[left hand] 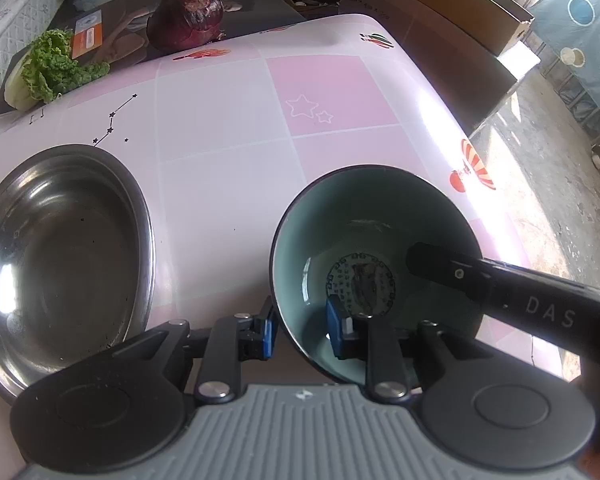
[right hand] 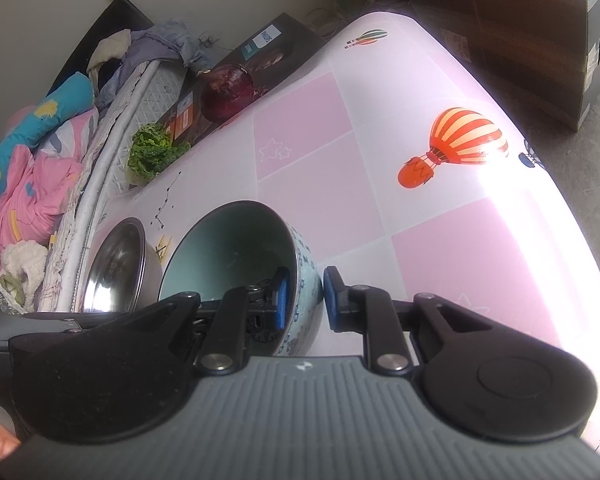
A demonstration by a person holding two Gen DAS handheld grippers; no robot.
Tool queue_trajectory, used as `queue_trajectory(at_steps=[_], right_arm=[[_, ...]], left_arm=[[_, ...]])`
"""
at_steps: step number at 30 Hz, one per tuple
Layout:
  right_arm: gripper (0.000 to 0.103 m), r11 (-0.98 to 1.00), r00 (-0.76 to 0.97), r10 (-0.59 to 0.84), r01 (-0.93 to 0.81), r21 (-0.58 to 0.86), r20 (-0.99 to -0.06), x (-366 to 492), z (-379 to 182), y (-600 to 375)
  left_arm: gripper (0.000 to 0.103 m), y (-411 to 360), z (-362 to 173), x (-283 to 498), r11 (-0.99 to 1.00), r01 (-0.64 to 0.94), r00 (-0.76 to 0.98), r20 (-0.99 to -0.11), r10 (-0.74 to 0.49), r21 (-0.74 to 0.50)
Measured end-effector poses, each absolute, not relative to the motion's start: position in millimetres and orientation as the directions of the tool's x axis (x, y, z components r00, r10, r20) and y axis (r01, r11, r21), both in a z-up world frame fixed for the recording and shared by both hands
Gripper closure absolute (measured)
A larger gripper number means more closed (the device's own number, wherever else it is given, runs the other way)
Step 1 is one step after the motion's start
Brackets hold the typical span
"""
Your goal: Organize plates and bowls
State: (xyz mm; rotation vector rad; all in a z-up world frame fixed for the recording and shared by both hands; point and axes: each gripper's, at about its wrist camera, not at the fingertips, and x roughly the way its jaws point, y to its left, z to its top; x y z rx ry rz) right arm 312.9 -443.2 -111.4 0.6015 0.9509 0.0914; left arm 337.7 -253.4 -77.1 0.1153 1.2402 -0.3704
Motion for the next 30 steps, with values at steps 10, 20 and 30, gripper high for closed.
queue_trajectory(at_steps=[10,20,30], right_arm=[[0.085,0.843,0.589,0.319,0.182,0.507,-0.742,314,-112,-440],[0.085,0.846,0.596,0.313,0.179,0.502,-0.740,313,-111,-439],[0.085,0.851,0.605,0.306,0.172,0.496,-0.735,311,-104,-440]], left_arm=[[0.078,-257,-73,332,0.932,0.350,0.298,-0.933,-0.203,-0.091],[0.078,-258,-67,327,0.926,0.369,0.327,-0.922,-0.209,-0.079],[0.077,-257,-61,322,0.922,0.380,0.345,-0.914,-0.215,-0.074]])
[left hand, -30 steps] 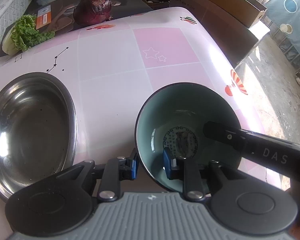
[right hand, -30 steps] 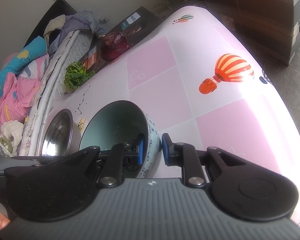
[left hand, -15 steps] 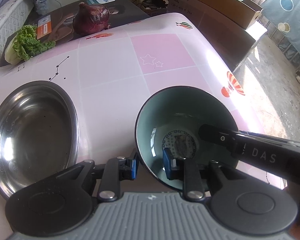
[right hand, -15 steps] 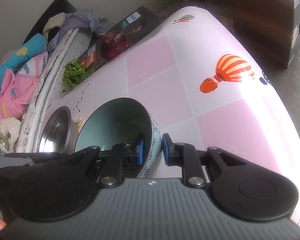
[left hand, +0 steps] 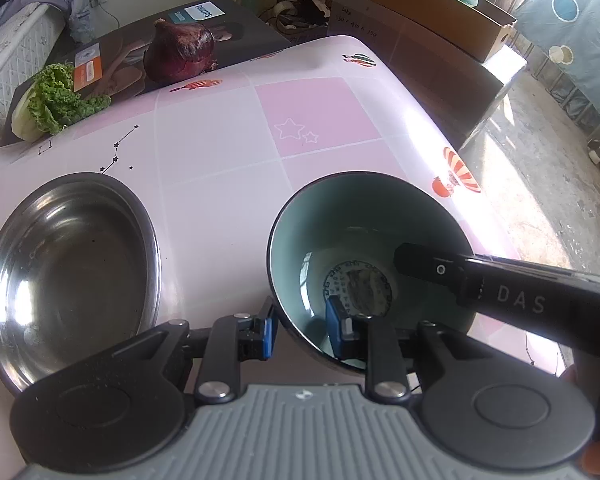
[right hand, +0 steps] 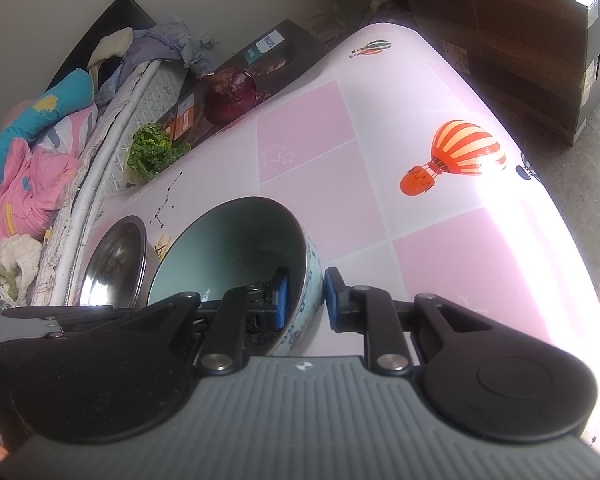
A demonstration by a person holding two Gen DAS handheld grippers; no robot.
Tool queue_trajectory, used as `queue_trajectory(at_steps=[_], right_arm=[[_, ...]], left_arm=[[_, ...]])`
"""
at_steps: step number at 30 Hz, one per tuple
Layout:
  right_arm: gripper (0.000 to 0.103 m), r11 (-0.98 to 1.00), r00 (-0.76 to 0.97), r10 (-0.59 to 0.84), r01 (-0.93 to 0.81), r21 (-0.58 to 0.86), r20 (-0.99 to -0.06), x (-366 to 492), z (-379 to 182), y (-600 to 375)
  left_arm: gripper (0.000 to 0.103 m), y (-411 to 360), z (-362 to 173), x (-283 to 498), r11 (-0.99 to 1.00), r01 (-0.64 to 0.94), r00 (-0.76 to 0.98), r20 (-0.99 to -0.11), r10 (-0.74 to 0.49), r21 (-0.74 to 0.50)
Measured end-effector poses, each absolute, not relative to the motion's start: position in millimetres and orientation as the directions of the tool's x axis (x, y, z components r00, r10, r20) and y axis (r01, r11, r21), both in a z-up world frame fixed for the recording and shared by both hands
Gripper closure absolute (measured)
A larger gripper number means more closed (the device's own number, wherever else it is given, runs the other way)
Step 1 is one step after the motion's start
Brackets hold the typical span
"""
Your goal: Organize plates and bowls
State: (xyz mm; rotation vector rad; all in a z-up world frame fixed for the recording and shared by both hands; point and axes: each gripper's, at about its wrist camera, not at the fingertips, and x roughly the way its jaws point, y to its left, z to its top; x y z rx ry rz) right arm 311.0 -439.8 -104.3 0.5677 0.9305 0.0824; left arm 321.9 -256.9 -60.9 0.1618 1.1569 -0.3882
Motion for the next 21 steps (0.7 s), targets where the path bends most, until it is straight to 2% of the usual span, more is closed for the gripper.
queue_trajectory(at_steps=[21], right_arm=[[0.085,0.857,0.614,0.299,0.164,0.489,-0.730,307.8,-94.7,-439.1]], left_arm=[[0.077,-253.5,-51.6,317.0,0.921,0.380,0.356,-0.906,-0.228,-0.083]])
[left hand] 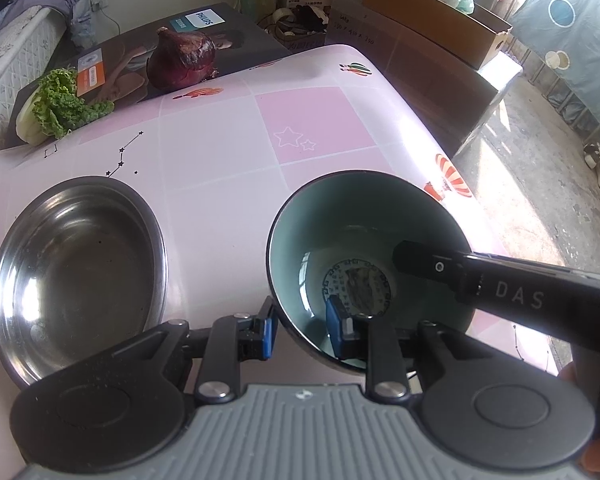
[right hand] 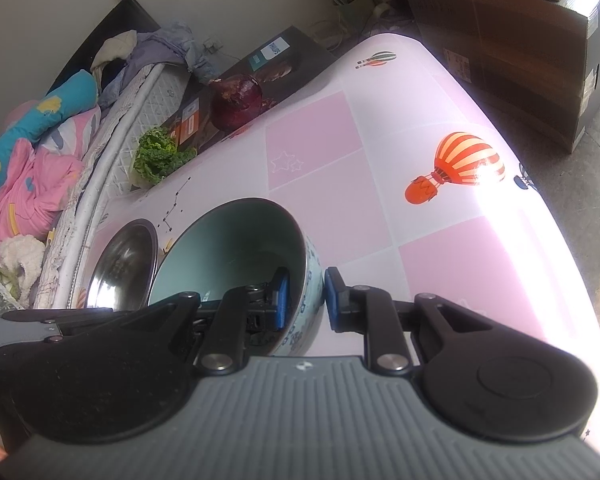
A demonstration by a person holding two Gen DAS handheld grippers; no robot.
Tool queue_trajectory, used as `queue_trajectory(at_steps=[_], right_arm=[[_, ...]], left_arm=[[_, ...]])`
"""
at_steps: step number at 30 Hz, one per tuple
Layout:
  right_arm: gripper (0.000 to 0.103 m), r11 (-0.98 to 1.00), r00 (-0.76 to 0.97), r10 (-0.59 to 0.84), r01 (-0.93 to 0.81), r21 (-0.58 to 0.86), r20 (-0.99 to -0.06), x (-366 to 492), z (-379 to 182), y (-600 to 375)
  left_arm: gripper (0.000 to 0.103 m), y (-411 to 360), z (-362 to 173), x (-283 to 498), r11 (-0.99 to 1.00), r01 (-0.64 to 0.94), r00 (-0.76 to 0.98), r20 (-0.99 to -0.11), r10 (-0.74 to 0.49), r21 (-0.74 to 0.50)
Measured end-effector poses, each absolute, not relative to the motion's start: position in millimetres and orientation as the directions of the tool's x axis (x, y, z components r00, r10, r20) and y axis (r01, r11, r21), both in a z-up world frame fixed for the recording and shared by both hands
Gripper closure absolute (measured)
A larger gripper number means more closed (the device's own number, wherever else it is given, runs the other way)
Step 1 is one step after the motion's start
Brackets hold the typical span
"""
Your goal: Organize plates and bowls
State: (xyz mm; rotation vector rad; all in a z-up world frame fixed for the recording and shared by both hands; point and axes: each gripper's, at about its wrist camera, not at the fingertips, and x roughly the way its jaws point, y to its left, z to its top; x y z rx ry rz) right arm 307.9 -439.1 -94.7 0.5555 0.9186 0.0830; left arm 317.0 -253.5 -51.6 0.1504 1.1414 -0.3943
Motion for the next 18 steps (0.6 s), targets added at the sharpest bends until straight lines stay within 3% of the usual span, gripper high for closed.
queue_trajectory(at_steps=[18], right_arm=[[0.085,0.858,0.614,0.293,0.168,0.485,-0.733,303.8,-90.7,-442.4]], left_arm=[[0.077,-253.4,-53.1,314.8,0.920,0.382,0.350,-0.907,-0.235,-0.090]])
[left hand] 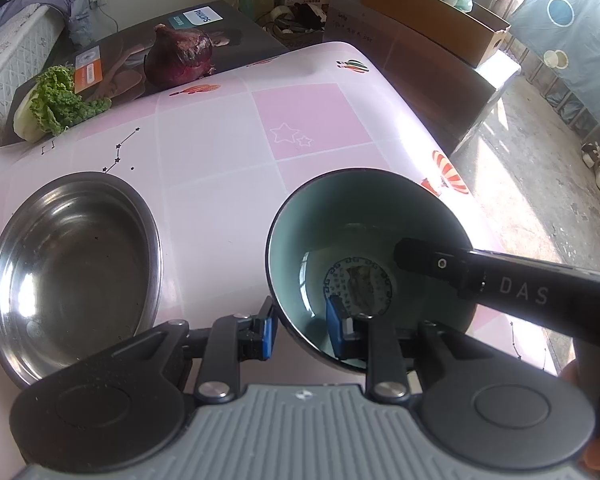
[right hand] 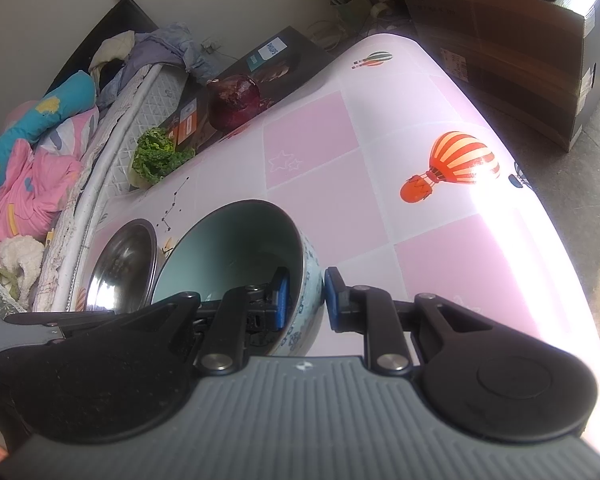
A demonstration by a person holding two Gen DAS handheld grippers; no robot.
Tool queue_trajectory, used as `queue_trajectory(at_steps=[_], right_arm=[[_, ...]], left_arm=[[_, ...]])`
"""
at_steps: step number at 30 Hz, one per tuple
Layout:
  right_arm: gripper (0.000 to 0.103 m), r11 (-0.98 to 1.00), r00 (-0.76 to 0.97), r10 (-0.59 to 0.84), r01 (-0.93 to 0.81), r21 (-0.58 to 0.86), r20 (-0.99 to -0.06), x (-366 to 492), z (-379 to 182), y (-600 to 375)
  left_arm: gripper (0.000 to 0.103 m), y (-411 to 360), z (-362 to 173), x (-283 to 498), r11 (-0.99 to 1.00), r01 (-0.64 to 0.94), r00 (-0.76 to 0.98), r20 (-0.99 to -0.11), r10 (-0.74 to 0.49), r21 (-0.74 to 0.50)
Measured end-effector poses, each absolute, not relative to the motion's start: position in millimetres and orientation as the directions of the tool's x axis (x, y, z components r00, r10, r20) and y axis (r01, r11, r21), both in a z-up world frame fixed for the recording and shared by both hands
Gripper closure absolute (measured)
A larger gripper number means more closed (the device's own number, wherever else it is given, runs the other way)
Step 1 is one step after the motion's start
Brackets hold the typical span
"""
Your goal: Organize plates and bowls
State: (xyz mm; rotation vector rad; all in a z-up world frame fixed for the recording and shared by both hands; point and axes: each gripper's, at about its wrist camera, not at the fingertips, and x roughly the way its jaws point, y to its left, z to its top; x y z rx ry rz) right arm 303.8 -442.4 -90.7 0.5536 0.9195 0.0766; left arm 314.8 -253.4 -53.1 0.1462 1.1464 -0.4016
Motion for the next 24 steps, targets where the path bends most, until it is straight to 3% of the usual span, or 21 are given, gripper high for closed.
queue_trajectory(at_steps=[24], right_arm=[[0.085,0.886,0.624,0.294,0.106,0.451,-0.724,298,-44,-404]], left_arm=[[0.077,-208,-20,304,0.933,0.337,0.398,-0.879,-0.264,-0.127]])
